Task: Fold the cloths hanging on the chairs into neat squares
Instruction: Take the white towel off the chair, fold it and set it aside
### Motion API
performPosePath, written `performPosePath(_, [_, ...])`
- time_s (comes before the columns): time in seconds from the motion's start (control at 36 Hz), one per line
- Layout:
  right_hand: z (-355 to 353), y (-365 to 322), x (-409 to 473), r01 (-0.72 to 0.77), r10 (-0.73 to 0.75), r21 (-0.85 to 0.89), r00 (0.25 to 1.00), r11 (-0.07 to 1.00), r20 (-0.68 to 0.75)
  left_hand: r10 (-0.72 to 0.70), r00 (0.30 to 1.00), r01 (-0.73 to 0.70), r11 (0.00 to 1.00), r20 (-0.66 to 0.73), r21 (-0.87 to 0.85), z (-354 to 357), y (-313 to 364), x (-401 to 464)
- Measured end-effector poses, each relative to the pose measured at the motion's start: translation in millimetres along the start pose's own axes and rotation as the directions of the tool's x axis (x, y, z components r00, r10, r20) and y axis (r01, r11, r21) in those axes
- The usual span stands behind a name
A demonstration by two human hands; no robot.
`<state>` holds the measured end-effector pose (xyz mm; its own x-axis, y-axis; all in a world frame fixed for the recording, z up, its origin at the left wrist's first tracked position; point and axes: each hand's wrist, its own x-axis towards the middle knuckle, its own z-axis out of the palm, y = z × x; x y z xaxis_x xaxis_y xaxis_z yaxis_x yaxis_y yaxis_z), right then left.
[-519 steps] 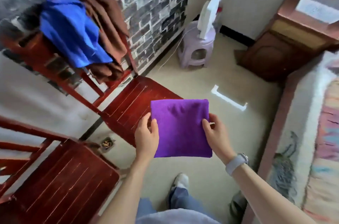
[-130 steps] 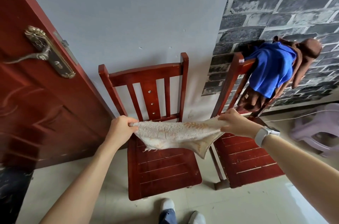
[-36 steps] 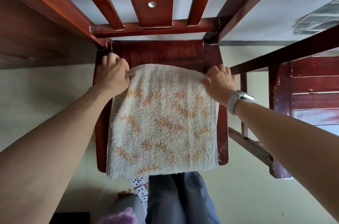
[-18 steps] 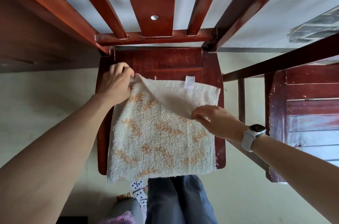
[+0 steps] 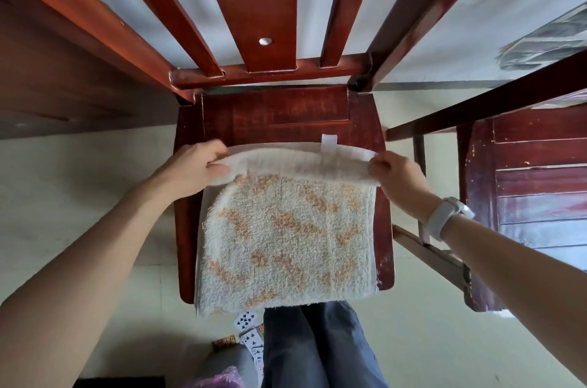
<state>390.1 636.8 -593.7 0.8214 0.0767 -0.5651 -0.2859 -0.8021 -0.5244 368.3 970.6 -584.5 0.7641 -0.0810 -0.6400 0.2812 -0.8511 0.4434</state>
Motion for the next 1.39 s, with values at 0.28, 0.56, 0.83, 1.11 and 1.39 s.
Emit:
performPosePath(0.28, [14, 4, 24, 0.083, -0.101, -0.310, 0.994, 0.947, -0.041, 0.007, 0.980, 0.017, 0.993, -0.199, 0.116, 18, -6, 11])
performPosePath(0.56, [21, 6, 18, 0.082, -0.091, -0.299, 0.996, 0.951, -0.014, 0.022, 0.959, 0.008, 0.994, -0.284, 0.106, 39, -17, 7])
performPosePath(0.83, [15, 9, 11, 0.069, -0.067, -0.173, 0.998, 0.982, 0.017, -0.011, 0.974, 0.039, 0.992, -0.226, 0.123, 39, -5, 5])
performPosePath(1.11, [13, 18, -7, 0.130, -0.149, -0.165, 0.983, 0.978, -0.108, 0.074, 0.952, -0.008, 0.976, -0.298, 0.217, 53, -4, -5])
performPosePath(1.39, [-5, 15, -30, 0.151, -0.175, -0.140, 0.968, 0.978, -0.178, 0.086, 0.929, -0.101, 0.995, -0.360, -0.022, 23, -2, -45])
